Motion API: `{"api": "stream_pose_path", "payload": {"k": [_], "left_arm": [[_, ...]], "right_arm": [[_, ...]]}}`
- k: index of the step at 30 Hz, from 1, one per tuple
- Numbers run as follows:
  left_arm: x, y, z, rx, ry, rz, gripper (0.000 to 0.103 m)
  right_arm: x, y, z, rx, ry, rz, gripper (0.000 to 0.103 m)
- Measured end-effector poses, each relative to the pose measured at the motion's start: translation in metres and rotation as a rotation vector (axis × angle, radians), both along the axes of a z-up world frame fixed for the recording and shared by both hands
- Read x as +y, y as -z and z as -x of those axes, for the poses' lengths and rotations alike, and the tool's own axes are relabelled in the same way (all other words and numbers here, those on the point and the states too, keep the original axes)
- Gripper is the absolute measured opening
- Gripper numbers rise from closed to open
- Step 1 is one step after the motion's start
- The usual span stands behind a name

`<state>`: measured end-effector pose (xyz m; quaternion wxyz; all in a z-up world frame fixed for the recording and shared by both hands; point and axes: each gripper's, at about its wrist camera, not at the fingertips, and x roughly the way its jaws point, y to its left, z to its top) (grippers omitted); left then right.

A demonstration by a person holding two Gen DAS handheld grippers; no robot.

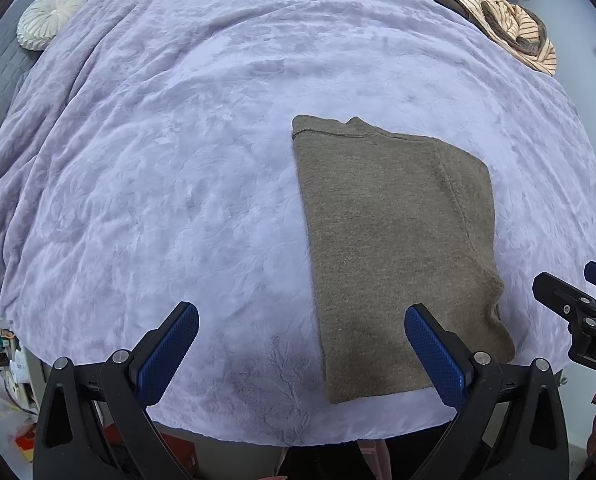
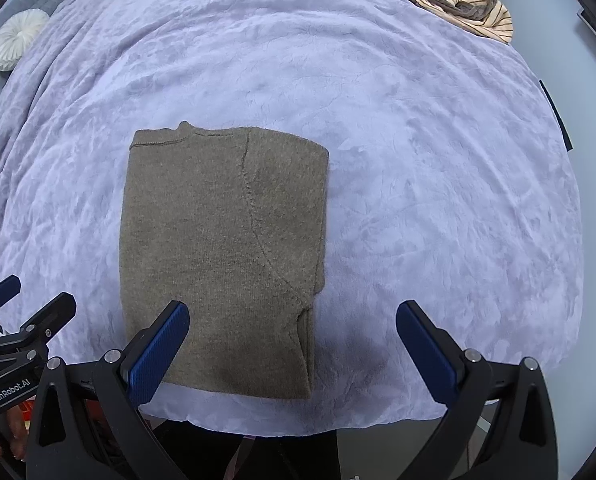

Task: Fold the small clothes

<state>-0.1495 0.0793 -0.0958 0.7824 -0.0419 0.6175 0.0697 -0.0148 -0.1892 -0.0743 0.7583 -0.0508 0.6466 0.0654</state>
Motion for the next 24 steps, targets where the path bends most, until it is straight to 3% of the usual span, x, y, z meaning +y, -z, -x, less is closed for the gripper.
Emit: {"api": "stream_pose_path", "payload": {"k": [24], "left_arm": [[0.000, -0.004, 0.010, -0.012, -0.008, -0.003, 0.103]], "right_arm": [[0.005, -0.006, 0.013, -0.017, 0.014, 0.004, 0.103]]}}
